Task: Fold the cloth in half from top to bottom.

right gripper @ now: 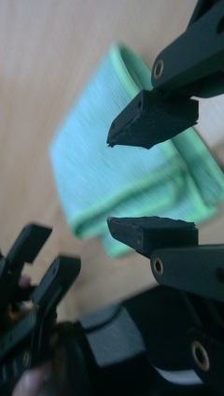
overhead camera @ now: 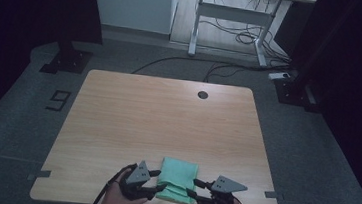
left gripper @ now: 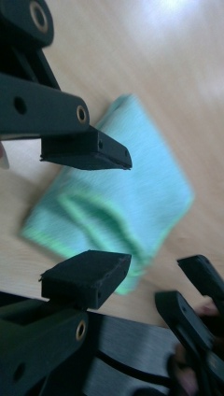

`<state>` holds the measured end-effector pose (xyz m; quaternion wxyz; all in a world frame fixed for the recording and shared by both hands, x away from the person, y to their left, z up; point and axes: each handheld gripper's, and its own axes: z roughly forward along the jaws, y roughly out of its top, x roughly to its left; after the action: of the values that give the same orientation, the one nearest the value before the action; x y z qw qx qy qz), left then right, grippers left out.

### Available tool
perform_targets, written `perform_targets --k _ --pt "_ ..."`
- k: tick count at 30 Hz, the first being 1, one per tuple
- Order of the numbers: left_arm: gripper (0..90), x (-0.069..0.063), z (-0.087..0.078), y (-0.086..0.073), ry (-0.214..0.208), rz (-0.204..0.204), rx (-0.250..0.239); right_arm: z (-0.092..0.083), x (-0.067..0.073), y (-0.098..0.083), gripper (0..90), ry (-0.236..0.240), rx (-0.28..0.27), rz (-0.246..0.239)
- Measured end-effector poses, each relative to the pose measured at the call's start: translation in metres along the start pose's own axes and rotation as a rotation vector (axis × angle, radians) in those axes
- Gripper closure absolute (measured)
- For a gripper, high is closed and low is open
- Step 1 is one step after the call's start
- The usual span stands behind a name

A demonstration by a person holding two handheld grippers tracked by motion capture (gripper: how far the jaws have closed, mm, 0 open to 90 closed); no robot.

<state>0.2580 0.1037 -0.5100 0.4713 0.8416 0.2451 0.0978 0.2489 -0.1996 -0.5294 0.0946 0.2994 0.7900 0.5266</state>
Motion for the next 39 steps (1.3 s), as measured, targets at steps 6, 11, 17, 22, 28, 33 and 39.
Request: perform_targets --k 6,11,17,22,28,33,39 --pt "49.0 0.028 0.019 0.013 -0.016 -0.078 0.044 0.019 -0.014 0.005 49.8 -0.050 0.066 0.043" --pt "49.6 0.015 0.044 0.000 -0.048 -0.035 0.183 0.033 0.005 -0.010 44.7 -0.082 0.178 -0.044" --pt "46.9 0.005 0.053 -0.005 0.007 0.003 0.198 0.037 0.015 -0.012 43.4 -0.152 0.205 -0.102" --pt "47.2 0.023 0.063 0.005 0.024 -0.012 0.218 0.051 -0.002 0.000 43.4 -0.173 0.225 -0.086" --pt "47.3 0.072 0.083 0.024 0.066 -0.052 0.225 0.081 -0.044 0.022 43.5 -0.193 0.216 -0.050" --pt "47.2 0.102 0.095 0.036 0.081 -0.066 0.232 0.101 -0.072 0.037 43.6 -0.212 0.207 -0.031" --pt "46.9 0.110 0.098 0.039 0.093 -0.070 0.229 0.106 -0.086 0.042 43.2 -0.206 0.196 -0.010"
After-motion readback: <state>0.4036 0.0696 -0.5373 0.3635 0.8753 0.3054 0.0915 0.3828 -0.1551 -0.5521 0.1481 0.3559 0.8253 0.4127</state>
